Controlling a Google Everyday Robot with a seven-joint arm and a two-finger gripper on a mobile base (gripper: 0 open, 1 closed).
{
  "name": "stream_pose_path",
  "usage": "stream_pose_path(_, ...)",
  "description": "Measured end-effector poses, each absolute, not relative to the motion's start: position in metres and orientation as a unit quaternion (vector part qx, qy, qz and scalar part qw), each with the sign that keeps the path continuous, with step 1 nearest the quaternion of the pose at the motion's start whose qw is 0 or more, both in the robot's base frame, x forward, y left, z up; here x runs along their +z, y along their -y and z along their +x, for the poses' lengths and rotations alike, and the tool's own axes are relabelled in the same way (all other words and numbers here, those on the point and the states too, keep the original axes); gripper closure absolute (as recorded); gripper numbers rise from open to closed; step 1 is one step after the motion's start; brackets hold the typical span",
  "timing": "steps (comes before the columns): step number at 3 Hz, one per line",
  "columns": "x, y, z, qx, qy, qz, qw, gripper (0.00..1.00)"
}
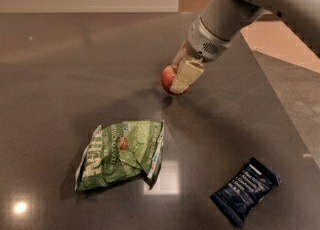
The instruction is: Move apple near rxbar blueberry
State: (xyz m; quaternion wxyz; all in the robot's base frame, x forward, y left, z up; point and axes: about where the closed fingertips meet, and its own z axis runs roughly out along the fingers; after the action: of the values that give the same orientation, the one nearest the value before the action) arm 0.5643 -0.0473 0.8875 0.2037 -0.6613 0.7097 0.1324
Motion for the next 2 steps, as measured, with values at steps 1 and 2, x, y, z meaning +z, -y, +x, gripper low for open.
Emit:
stream_pose_path(1,0.899,0.08,0.531,0.141,-0.731,-0.636,0.201,1.0)
stream_pose_path(2,0.902,0.113,0.499,0.141,-0.755,-0.608,0.201,1.0)
